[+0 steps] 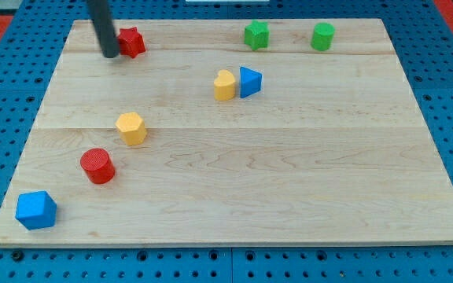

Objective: Place red star horizontally towards green star

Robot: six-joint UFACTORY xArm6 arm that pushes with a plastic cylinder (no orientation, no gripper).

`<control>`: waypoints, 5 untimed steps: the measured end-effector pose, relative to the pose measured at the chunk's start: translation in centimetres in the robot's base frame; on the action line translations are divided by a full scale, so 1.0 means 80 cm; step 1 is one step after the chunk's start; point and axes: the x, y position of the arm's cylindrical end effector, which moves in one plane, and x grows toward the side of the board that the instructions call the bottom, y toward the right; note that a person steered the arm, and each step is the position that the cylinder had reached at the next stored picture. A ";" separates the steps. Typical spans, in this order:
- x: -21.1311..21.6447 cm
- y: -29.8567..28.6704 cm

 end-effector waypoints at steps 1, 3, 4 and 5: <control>-0.006 -0.047; -0.007 -0.071; -0.007 -0.068; -0.008 -0.032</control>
